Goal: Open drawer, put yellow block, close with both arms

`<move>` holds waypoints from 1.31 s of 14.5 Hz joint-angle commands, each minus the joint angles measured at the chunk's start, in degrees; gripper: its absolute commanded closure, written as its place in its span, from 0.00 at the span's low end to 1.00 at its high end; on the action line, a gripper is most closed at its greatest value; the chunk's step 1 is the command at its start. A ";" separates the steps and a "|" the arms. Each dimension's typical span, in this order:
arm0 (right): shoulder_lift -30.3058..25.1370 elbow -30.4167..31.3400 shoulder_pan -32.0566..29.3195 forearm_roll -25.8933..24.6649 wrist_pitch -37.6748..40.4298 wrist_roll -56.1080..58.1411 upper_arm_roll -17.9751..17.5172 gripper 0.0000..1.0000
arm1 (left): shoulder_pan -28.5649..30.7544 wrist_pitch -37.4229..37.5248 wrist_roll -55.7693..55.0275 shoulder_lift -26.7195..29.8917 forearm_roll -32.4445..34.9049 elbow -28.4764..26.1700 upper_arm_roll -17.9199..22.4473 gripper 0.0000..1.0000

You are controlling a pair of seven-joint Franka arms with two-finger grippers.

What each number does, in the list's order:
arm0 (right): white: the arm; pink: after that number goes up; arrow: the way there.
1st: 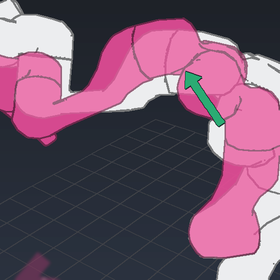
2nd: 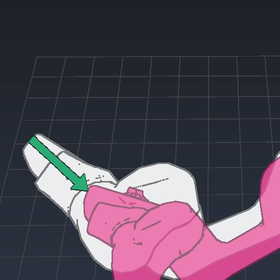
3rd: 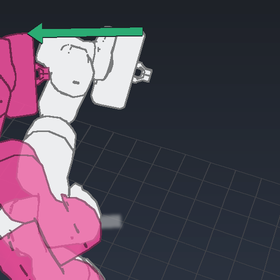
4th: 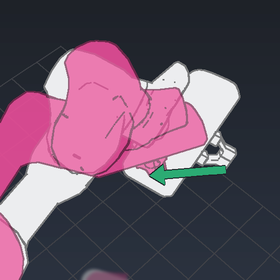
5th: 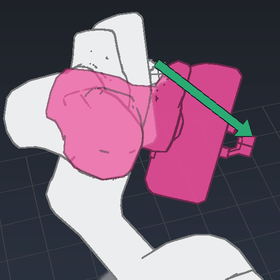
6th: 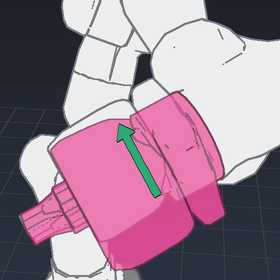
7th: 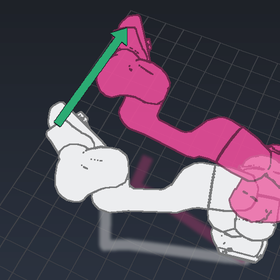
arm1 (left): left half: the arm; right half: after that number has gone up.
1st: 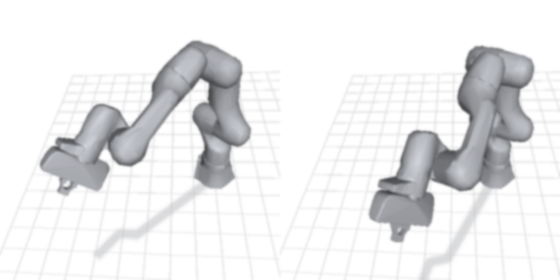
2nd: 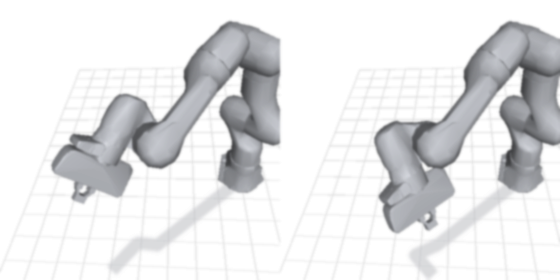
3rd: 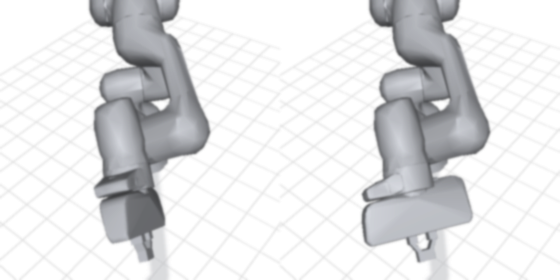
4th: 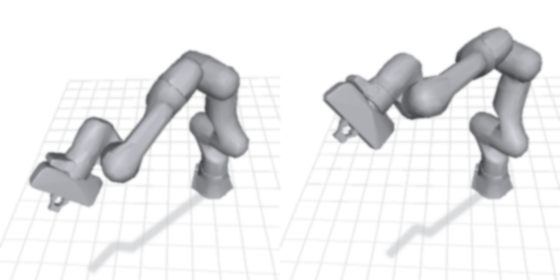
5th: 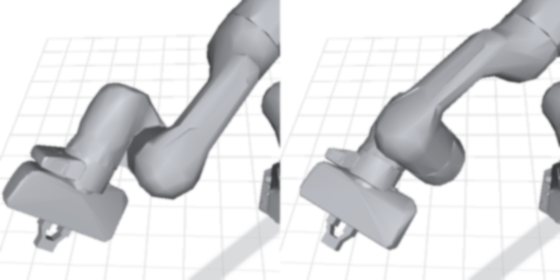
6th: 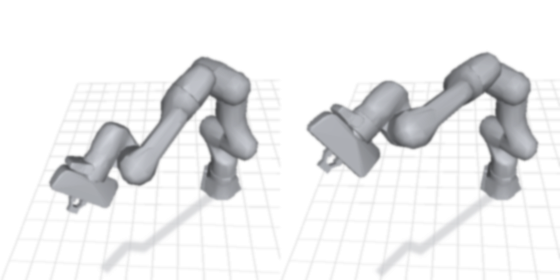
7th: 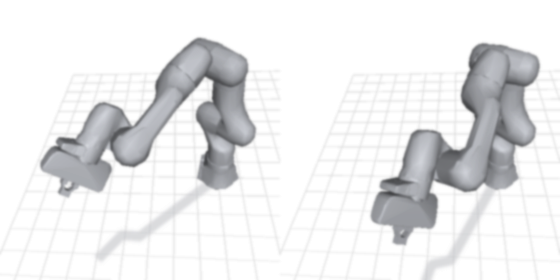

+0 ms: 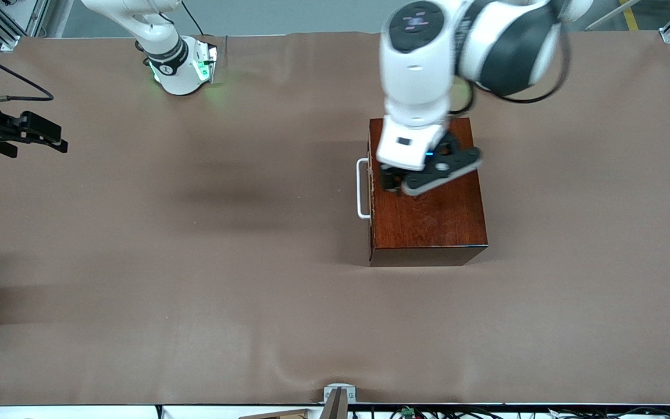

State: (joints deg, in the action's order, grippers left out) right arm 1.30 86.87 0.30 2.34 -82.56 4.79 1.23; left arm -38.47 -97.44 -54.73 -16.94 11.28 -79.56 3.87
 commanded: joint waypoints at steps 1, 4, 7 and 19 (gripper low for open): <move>-1.83 1.73 -1.27 -0.76 -0.23 0.75 -0.97 0.00 | 7.76 0.84 13.54 8.84 -1.87 -8.58 -0.71 0.00; -1.83 1.64 -1.27 -0.76 -0.23 0.66 -1.06 0.00 | 14.37 2.33 22.28 11.05 -1.79 -10.09 -0.71 0.00; -1.83 1.73 -1.18 -0.76 -0.15 0.66 -1.06 0.00 | 20.08 2.60 28.07 12.89 -1.52 -9.48 -0.53 0.00; -1.83 1.73 -1.27 -0.76 -0.15 0.75 -1.06 0.00 | 40.70 5.33 62.53 19.31 -10.12 -11.83 -7.17 0.00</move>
State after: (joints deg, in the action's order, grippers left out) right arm 1.30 86.89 0.30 2.32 -82.51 4.80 1.20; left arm -5.03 -92.48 3.14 -1.05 4.06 -88.04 2.20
